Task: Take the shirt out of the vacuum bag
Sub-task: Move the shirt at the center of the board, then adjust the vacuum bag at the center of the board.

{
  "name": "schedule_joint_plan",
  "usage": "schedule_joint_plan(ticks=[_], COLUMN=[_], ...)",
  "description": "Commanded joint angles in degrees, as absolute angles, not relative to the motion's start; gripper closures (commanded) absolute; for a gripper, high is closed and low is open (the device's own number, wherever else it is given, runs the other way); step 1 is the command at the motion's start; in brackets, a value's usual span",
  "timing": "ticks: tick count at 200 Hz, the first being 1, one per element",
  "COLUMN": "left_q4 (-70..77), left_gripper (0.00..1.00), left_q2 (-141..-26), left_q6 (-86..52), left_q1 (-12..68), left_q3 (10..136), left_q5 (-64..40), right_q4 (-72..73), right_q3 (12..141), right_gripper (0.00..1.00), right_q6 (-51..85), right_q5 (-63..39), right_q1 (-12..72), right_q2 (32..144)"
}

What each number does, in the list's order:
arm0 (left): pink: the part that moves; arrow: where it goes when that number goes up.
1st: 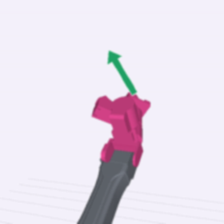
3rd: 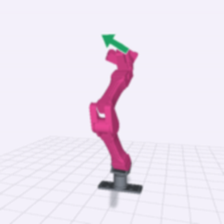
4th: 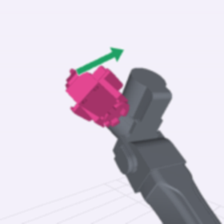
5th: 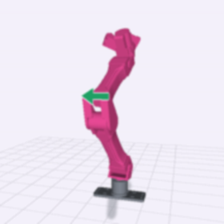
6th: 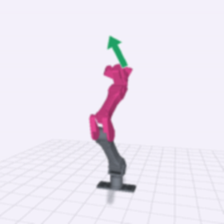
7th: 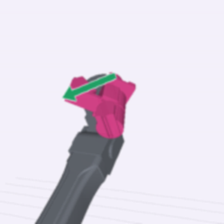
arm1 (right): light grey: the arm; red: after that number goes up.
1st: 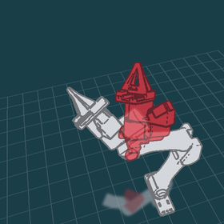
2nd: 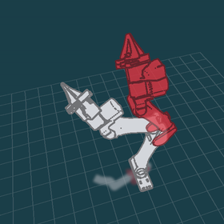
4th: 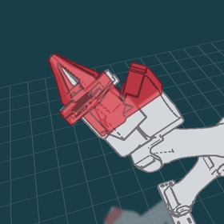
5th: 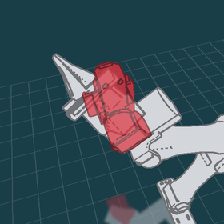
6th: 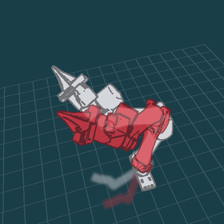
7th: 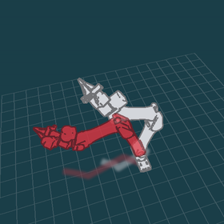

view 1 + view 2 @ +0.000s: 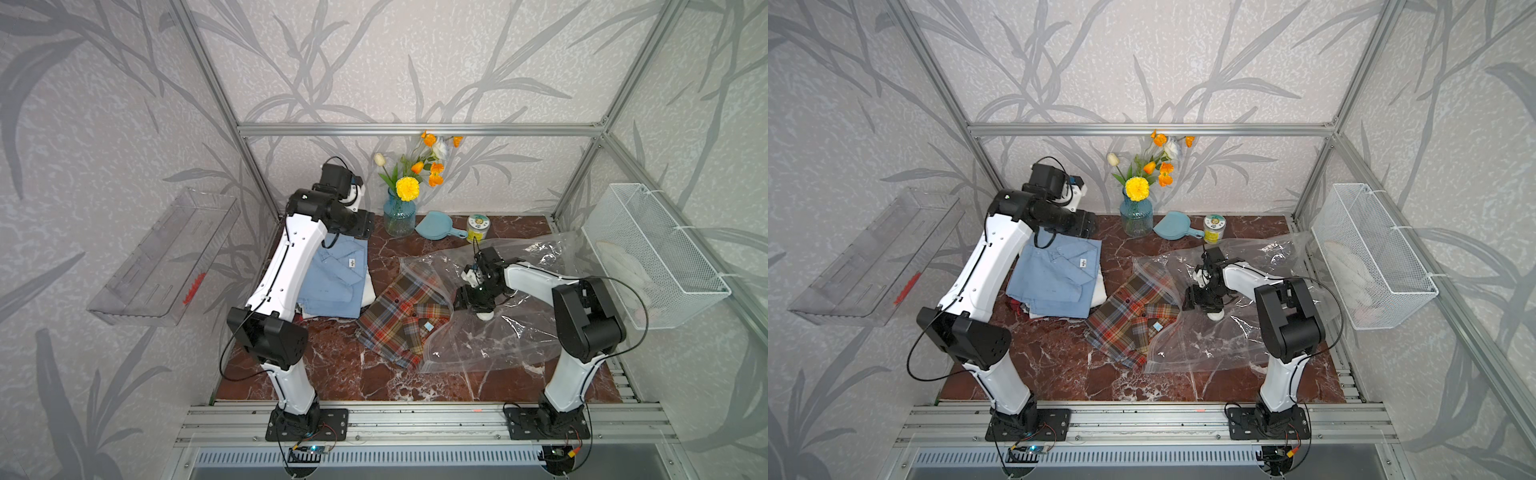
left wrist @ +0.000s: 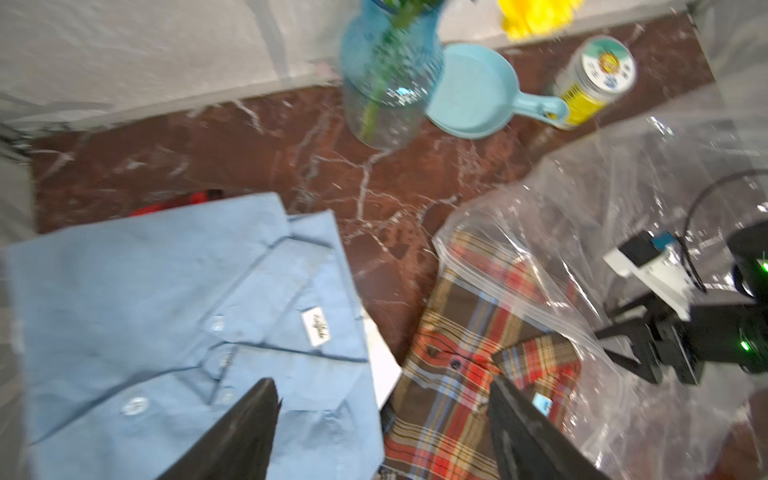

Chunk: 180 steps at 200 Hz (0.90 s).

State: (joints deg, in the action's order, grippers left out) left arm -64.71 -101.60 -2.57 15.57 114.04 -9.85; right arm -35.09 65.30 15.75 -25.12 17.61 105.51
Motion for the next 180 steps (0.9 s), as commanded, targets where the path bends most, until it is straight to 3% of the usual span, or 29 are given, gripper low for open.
schedule_joint_plan(ticks=[1,84,160,171,180], left_q4=[-62.8,-63.2,-62.2,-61.8,-61.8], left_gripper=[0.23,0.29,0.31,0.36,0.47], left_q2=[-105.8,-123.9,-130.3,-130.4,-130.4], left_q6=[-3.3,-2.6,-3.1,-3.3,-3.5], left_q1=[16.9,23.9,25.6,25.7,25.7], left_q3=[106.9,110.6,112.0,111.3,111.0], left_q5=[-11.3,-11.6,-10.7,-11.9,-13.3], right_q4=[-36.5,-36.3,-35.9,-35.7,-35.6], right_q3=[66.8,66.0,66.0,65.8,65.9], right_gripper=[0.31,0.31,0.31,0.31,0.31], right_q6=[14.9,14.8,14.9,14.9,15.0], right_q5=[-25.2,-25.1,-25.3,-25.3,-25.4], right_q1=[17.7,17.7,17.7,17.7,17.7], right_q2=[105.5,105.0,105.4,105.5,105.5])
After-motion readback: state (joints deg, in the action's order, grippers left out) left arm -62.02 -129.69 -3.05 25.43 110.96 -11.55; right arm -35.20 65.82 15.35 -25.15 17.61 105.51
